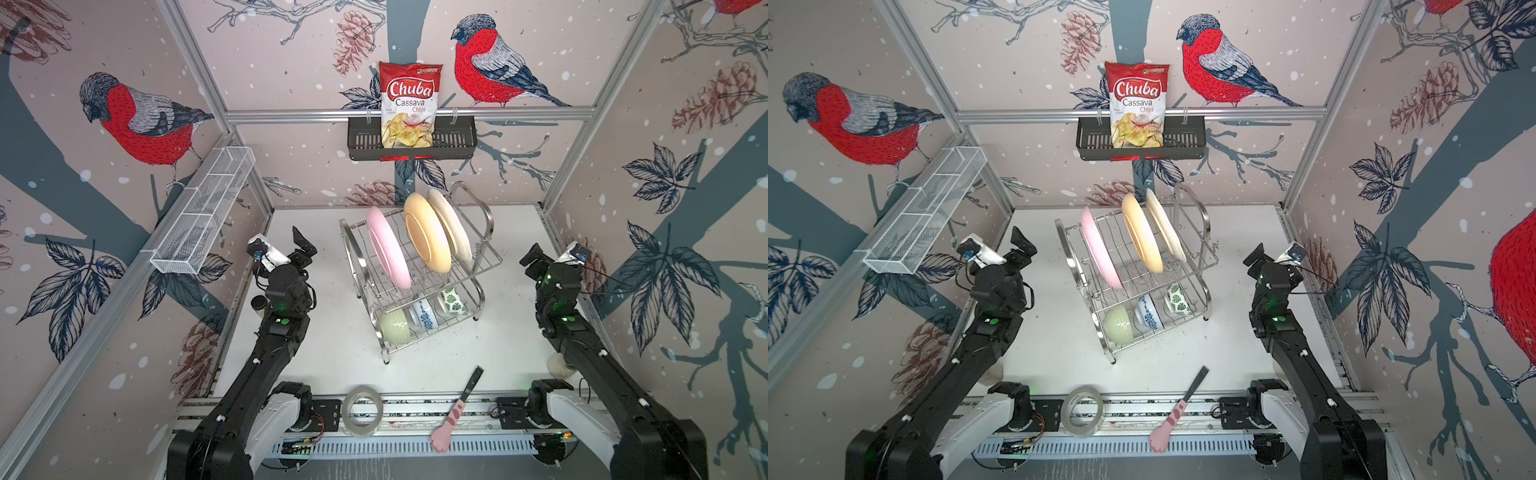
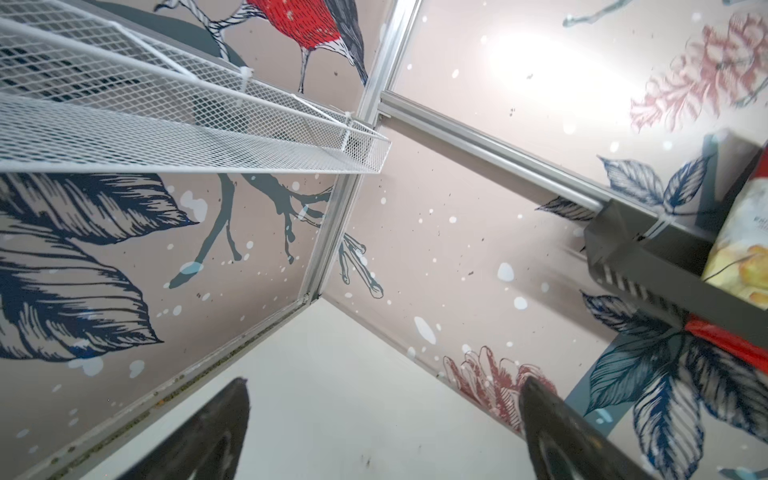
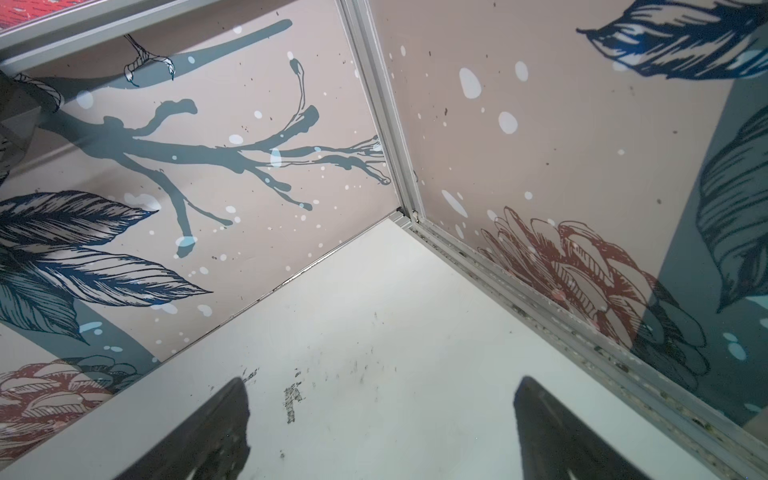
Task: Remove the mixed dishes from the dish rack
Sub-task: 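Raise both arms from rest and lift the grippers toward the dish rack, then move left gripper to the rack frame while right gripper approaches the white plate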
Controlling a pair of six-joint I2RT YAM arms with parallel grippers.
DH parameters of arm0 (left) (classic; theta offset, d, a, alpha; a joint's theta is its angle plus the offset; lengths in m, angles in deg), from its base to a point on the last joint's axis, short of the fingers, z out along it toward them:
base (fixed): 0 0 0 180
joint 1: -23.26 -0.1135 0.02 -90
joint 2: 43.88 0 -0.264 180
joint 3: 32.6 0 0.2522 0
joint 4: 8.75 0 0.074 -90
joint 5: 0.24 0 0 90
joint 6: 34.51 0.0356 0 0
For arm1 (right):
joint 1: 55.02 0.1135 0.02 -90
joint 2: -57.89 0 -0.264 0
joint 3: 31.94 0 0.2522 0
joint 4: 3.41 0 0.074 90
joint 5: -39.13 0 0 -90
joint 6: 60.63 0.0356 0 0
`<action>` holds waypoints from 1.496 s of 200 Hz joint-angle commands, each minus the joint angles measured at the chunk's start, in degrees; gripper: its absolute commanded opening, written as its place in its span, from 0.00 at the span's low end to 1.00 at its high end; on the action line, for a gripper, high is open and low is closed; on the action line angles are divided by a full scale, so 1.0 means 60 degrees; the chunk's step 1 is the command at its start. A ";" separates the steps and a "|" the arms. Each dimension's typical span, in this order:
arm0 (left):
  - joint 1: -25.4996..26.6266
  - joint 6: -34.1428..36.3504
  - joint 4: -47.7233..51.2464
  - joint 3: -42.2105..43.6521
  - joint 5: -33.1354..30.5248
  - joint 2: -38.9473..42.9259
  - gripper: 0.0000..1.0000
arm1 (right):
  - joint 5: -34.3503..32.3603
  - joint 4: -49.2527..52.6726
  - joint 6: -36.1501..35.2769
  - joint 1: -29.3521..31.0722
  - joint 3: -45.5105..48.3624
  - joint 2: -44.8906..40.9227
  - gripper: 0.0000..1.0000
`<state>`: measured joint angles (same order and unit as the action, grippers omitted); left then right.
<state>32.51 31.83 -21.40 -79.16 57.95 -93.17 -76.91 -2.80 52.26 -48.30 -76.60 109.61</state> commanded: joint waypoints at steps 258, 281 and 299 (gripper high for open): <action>0.0186 -0.1512 1.1300 -0.7553 0.9273 0.0648 0.70 | 0.6421 0.6126 -0.2228 0.2749 -0.7788 0.1505 0.40; 0.0200 -0.1388 1.1468 -0.7381 0.9247 0.0629 0.69 | 0.5781 0.6558 -0.2422 0.3223 -0.7997 0.1748 0.40; 0.0215 -0.1306 1.1545 -0.7363 0.9295 0.0521 0.69 | 0.5548 0.6722 -0.2454 0.3306 -0.8020 0.1845 0.39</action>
<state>33.67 22.96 46.88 -123.53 111.91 -89.63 -39.49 34.65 38.47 -29.06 -124.18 120.04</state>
